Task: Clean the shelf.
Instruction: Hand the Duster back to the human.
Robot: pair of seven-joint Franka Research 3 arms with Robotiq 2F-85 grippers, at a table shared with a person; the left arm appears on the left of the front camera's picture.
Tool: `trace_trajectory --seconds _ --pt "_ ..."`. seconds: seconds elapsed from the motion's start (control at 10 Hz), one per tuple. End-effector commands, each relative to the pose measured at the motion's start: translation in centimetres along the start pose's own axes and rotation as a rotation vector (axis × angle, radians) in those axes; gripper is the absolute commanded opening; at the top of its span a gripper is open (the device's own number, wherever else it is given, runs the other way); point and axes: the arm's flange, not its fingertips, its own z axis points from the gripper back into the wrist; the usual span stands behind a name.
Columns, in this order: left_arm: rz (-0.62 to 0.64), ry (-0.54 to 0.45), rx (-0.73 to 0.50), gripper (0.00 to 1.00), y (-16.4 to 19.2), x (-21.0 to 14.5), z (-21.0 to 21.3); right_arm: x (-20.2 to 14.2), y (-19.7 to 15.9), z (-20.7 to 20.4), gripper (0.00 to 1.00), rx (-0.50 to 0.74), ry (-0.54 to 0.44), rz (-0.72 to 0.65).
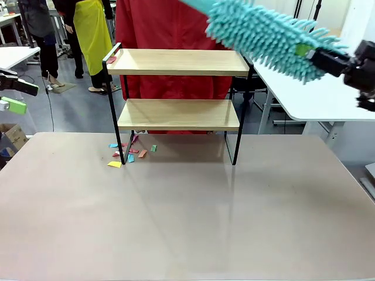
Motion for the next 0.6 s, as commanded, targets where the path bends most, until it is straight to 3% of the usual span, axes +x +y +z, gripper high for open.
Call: trace_trajectory --seconds 0.0,0.5 --pt "-0.001 -0.025 -0.002 1.0 0.0 0.2 0.0 0.9 0.6 1.4 0.17 -0.211 -0.056 0.013" --pt "-0.001 -0.025 -0.002 1.0 0.0 0.2 0.0 1.0 -0.8 6.7 0.17 -0.687 -0.026 0.087"
